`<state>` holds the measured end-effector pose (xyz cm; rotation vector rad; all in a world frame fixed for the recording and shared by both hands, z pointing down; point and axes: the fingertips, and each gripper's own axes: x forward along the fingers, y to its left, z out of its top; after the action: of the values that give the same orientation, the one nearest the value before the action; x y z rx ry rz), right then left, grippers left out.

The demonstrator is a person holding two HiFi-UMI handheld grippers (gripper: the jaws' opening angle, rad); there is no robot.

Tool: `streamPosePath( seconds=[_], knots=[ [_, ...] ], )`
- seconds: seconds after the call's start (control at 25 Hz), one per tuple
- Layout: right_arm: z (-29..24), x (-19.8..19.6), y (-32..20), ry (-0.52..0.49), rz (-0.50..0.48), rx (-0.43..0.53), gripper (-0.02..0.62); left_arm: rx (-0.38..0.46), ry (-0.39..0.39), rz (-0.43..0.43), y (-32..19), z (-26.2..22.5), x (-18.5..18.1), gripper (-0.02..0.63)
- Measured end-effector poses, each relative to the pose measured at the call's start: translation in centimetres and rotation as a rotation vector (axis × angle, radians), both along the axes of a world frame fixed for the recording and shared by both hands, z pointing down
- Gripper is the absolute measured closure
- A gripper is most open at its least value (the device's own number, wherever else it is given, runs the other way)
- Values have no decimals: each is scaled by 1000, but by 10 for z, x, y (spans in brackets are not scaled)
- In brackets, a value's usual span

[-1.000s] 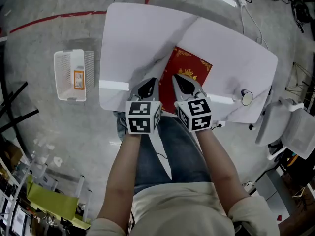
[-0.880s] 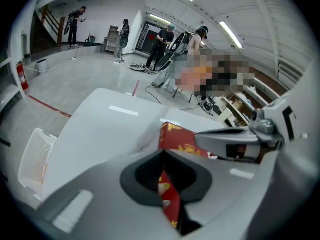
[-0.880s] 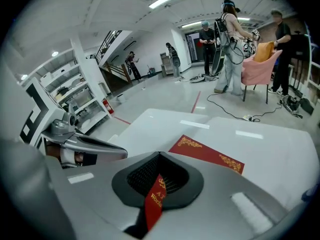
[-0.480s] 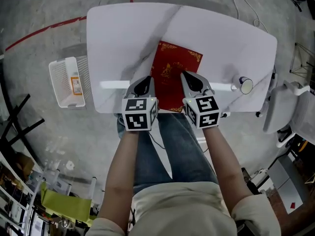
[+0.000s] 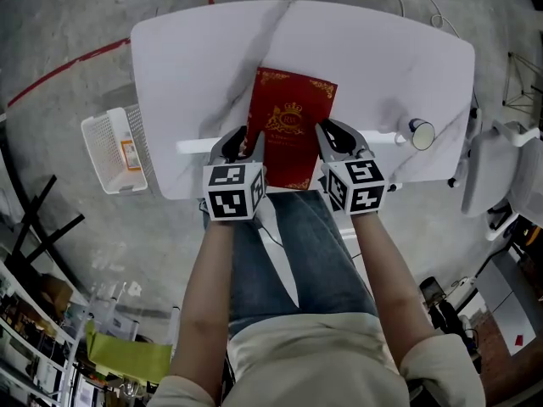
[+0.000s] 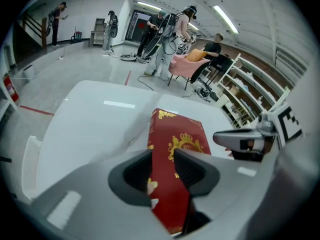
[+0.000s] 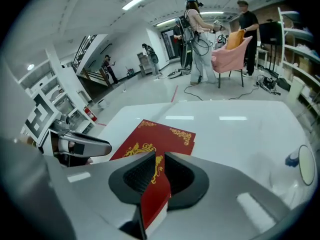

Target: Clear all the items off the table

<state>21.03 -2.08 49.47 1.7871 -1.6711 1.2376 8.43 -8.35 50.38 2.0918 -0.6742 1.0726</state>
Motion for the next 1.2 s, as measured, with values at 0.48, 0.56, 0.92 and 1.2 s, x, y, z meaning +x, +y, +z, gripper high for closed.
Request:
streamPosePath(
  seconds=[0.48, 0.56, 0.92, 1.2],
  knots=[
    [35, 2, 25, -128, 78, -78, 369, -70, -13, 69, 10, 24, 1, 288],
    [41, -1, 27, -150, 79, -89, 346, -94, -8, 83, 15, 30, 1, 263],
    [56, -24, 31, -288, 40, -105, 265, -148, -12, 107, 28, 48, -3, 216],
    [66, -35, 31, -388, 32, -112, 239, -201, 23, 148, 37, 53, 2, 209]
  ],
)
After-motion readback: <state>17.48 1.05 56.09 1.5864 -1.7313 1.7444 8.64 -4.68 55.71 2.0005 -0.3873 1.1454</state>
